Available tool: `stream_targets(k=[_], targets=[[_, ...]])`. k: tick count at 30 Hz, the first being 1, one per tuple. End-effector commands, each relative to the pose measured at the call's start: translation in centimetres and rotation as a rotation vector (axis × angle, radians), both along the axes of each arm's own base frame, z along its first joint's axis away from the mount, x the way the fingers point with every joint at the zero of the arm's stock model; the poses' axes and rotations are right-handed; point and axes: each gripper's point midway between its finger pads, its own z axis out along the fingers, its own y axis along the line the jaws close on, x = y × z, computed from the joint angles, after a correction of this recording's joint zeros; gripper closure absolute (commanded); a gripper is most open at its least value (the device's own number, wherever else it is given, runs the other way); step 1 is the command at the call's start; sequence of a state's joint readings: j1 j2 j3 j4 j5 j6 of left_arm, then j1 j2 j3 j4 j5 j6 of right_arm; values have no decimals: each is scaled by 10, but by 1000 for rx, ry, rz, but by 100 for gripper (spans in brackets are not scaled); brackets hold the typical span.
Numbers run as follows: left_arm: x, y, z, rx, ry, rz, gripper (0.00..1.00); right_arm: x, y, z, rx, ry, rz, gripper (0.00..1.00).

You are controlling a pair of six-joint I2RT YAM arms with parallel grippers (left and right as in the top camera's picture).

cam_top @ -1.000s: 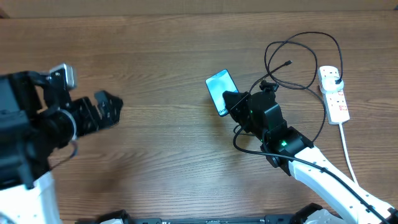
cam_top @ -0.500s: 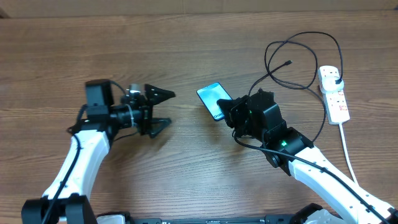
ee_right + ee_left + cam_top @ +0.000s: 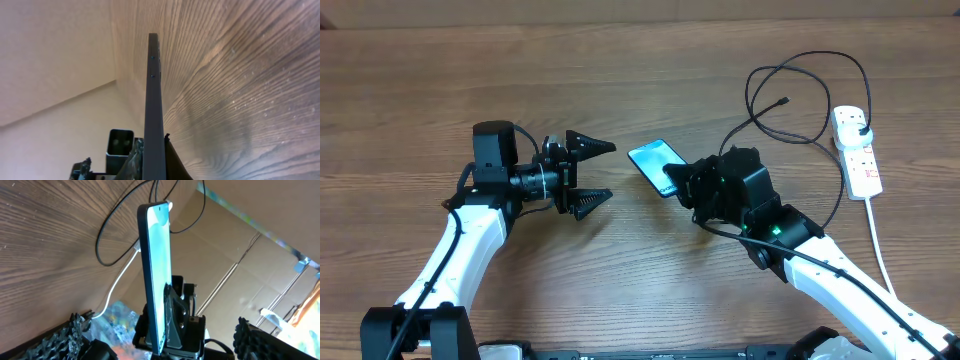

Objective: Plug charger to phone and switch on socket
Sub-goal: 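Bring the left gripper to the phone's bottom end and grasp it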

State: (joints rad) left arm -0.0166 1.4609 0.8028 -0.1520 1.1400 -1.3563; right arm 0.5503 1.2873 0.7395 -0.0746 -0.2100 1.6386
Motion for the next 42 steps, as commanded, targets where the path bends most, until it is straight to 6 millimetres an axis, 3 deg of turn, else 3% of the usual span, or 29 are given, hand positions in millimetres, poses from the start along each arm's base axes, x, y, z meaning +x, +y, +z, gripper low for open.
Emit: stream_targets(k=[1,5,8,16,26,29,33,34,36,38,42], targets=[[6,1,-5,10,66,52,1,-5,19,29,96,-34,19,96],[13,1,-3,15,70,89,2,-7,38,38,121,-89,48,96],[17,-8,4,9,30,81,11,-14,53,38,134,-101,88,96],[17,-28,11,12,-34,48,36,-17,59,28,199,15,53,96],[18,-29,13,2,-23,52,69,-18,60,29,246,67,20,96],[18,-29,13,2,-23,51,72,-20,71,44,288,19,51,96],[18,-29,13,2,-23,51,78,-24,76,44,289,19,66,96],[17,-29,13,2,-23,49,87,-24,76,44,288,19,66,96],[17,-30,13,2,-23,47,96,-24,76,43,285,22,66,89],[17,-30,13,3,-24,47,96,-25,75,39,268,25,69,80],[20,-28,11,42,-103,38,96,-29,54,-1,78,74,30,67]])
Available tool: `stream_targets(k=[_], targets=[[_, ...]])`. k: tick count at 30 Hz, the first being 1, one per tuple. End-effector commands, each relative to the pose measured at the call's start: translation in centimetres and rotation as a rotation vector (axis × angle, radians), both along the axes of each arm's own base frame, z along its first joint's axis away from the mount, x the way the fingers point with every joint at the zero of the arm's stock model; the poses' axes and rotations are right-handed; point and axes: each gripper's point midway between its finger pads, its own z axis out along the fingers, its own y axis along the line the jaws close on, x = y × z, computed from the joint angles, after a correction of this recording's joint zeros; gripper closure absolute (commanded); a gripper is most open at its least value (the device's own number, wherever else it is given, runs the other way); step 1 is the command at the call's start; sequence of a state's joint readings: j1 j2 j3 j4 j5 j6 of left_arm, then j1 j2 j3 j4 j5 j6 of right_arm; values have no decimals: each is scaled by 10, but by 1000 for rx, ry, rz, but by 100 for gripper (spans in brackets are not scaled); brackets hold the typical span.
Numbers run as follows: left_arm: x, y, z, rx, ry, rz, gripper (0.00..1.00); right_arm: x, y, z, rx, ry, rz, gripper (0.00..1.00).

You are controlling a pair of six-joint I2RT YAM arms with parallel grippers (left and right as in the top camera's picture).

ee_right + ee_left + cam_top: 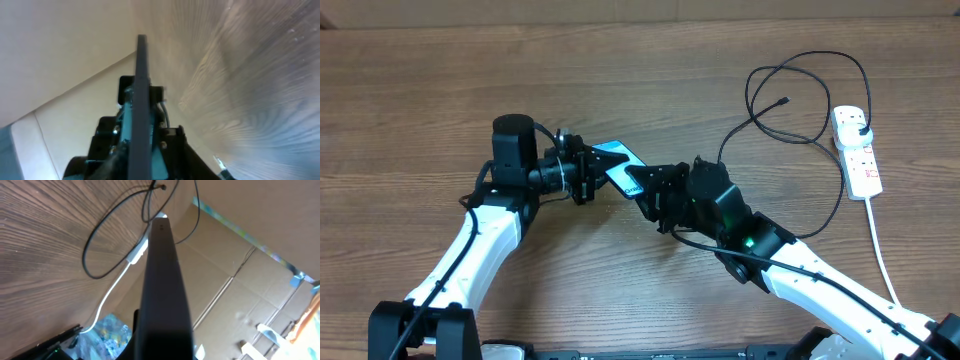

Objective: Plug charger to phone and switch on socket
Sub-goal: 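Bring the left gripper to the phone's bottom end and grasp it, then release the right gripper and move it toward the cable connector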

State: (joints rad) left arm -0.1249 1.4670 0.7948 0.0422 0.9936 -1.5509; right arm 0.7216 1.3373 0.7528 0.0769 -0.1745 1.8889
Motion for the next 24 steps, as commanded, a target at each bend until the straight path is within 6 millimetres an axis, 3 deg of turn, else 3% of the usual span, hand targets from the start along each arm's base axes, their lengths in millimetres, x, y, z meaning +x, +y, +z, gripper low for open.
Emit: stream_targets(k=[1,6,10,13,19,21,22,24], targets=[[3,-1,6,36,-116,-31,96,-6,-20,-34,-204,13,-13,63],[-4,-1,-3,71,-135,-66,96,-12,-75,-78,-492,97,-142,48],[-22,1,-22,106,-39,-100,96,-18,-99,-91,-609,130,-194,0],[-35,3,-32,112,48,-112,96,-19,-102,-93,-622,135,-198,0],[-44,-4,-24,52,57,-163,96,-22,-129,-101,-775,127,-205,0],[-43,-3,-25,64,47,-159,96,-5,-118,-82,-837,-27,1,0],[-42,-2,-26,69,46,-155,96,2,-117,-71,-849,-71,56,6],[-40,-1,-28,85,47,-143,96,16,-131,-51,-850,-65,58,9]])
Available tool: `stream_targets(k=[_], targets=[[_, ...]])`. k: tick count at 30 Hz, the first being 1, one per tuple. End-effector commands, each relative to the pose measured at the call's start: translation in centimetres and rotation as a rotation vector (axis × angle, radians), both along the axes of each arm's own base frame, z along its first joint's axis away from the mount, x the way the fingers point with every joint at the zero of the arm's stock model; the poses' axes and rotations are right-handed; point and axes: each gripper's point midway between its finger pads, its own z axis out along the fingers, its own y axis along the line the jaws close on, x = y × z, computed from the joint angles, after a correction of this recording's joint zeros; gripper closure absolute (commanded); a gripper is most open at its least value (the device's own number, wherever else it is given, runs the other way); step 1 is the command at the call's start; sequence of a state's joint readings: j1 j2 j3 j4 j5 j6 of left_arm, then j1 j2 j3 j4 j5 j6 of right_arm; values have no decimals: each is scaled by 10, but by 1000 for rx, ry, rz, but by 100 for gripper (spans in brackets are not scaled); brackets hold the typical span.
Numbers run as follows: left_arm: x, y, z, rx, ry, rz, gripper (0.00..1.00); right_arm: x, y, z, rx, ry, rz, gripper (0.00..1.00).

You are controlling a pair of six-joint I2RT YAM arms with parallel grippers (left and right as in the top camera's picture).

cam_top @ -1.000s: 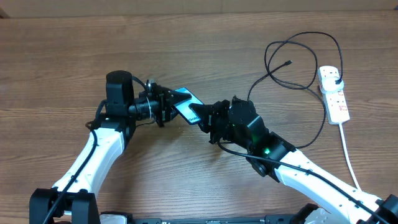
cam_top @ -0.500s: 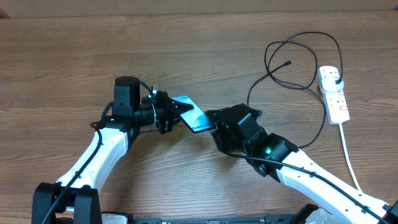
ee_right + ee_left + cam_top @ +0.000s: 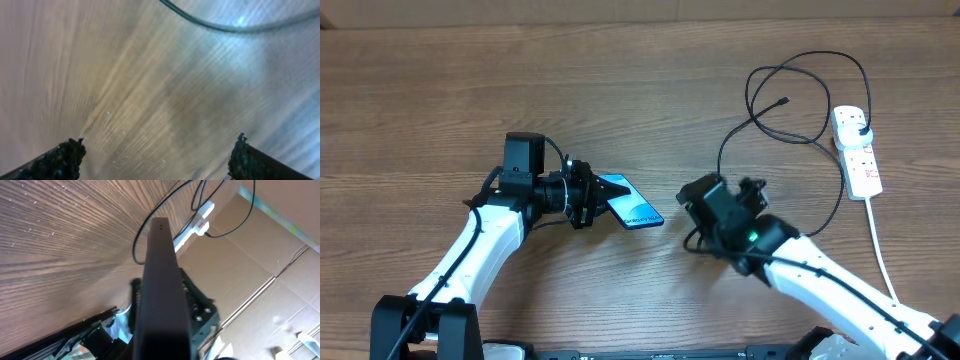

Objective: Plug charger to phone and switch on socket
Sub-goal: 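Release the right gripper and move it toward the cable connector, then grasp the black USB-C cable end with the right gripper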

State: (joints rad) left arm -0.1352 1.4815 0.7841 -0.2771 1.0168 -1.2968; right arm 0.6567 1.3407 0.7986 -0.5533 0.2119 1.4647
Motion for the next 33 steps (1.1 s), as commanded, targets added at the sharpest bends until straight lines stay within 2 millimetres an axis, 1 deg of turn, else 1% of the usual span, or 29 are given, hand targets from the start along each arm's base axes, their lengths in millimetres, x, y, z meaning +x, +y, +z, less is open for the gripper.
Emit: stream_targets(k=[1,3,5,7,8,10,12,14,15,16,18,19,21,22,25,28,30,33], targets=[[4,-1,14,-14,-70,-21,96,36,-15,51,-46,-74,135,10],[4,-1,14,-14,-70,-21,96,55,-45,72,-91,-75,109,14],[7,1,11,7,-73,-6,96,72,-66,85,-133,-77,109,18],[8,2,9,21,-73,4,96,84,-81,91,-164,-63,104,21],[9,3,9,26,-75,8,96,95,-93,93,-190,-41,100,24],[9,3,8,27,-74,8,96,116,-111,89,-235,6,109,26],[9,3,8,27,-75,8,96,136,-122,80,-261,43,116,30],[9,3,9,25,-74,6,95,157,-132,64,-272,79,99,34],[9,3,9,25,-74,6,95,164,-136,59,-272,84,89,36],[8,2,9,21,-73,4,95,179,-144,45,-278,93,67,38],[8,2,9,21,-73,3,95,194,-151,28,-275,90,48,39],[8,2,9,21,-73,3,95,204,-156,15,-275,88,37,40],[8,2,9,21,-73,4,95,215,-159,-1,-275,82,27,41],[8,2,9,21,-73,4,95,223,-164,-13,-290,76,15,43],[8,2,9,21,-72,4,94,236,-172,-29,-337,58,-15,43],[9,3,8,28,-69,9,94,253,-175,-37,-354,6,-31,43],[9,4,7,31,-50,25,94,256,-177,-43,-364,4,-39,46],[10,5,6,36,-39,36,96,254,-180,-56,-376,29,-52,49]])
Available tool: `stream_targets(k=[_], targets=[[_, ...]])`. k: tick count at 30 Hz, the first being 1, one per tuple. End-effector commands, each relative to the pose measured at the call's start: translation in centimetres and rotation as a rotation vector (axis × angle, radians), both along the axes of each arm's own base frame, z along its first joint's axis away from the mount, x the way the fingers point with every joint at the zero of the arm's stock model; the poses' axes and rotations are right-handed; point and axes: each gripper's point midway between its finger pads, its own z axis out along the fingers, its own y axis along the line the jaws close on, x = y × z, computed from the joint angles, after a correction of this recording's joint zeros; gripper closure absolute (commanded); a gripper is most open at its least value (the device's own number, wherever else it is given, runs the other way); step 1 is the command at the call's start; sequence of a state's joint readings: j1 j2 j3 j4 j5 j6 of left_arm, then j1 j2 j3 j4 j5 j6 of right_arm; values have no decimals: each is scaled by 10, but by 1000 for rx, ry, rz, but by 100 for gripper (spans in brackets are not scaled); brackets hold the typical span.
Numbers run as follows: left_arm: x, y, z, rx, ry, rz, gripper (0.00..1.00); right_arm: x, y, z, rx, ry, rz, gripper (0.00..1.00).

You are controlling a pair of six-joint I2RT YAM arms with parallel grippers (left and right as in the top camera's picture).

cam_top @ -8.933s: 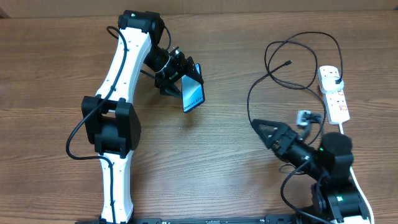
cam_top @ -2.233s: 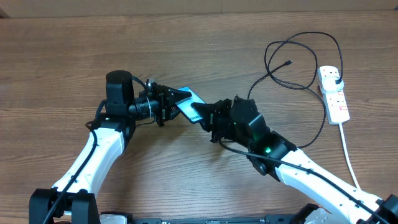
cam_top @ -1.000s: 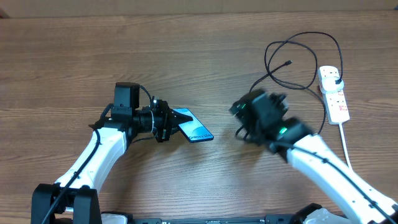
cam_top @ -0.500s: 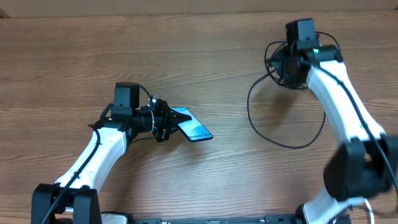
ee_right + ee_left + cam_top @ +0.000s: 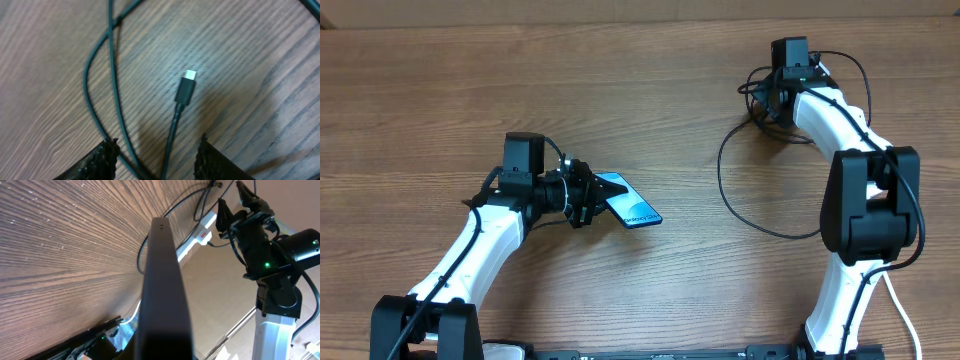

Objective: Plug charger to phone and switch on socket
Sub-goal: 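Grasp the black USB-C cable end with the right gripper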

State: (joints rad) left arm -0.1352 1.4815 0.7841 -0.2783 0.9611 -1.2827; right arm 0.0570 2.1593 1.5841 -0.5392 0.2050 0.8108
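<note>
My left gripper (image 5: 588, 196) is shut on the near end of the phone (image 5: 632, 206), a dark handset with a blue screen that juts out to the right just above the table. The left wrist view shows the phone (image 5: 162, 290) edge-on, hiding the fingers. At the back right my right gripper (image 5: 767, 100) is open. It hovers over the black charger cable (image 5: 725, 190). The cable's plug (image 5: 185, 90) lies on the wood just ahead of the open right gripper (image 5: 157, 142). The white socket strip (image 5: 202, 227) shows only in the left wrist view.
The black cable loops widely across the right half of the wooden table (image 5: 440, 90). The right arm's links (image 5: 865, 200) stand over the spot where the strip lies. The strip's white lead (image 5: 890, 290) runs toward the front right edge.
The right gripper, open then near the table's middle, is now at the back right over the charger plug. The left gripper holds the phone in the same place.
At first the right gripper held the phone on edge while the left stood open beside it. Then both grippers were on the phone. Then the right had let go and the left alone held it. Now the right is open over the charger plug.
</note>
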Motion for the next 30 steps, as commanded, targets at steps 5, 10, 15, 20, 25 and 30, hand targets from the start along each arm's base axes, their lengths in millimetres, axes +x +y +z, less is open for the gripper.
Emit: stream_targets(k=[5,10,15,20,25,30], targets=[[6,1,12,-6,-31,10,96,-11,3,-37,-23,105,5,50],[7,1,11,2,-35,14,96,-25,23,-43,11,168,52,55],[8,2,10,12,-39,18,96,-22,25,-42,9,155,54,78],[8,3,9,15,-39,20,96,-20,24,-41,9,146,54,90],[7,2,10,9,-39,16,96,-12,25,-37,-5,119,88,96],[8,2,11,7,-52,9,96,-3,28,-2,-48,83,196,96]])
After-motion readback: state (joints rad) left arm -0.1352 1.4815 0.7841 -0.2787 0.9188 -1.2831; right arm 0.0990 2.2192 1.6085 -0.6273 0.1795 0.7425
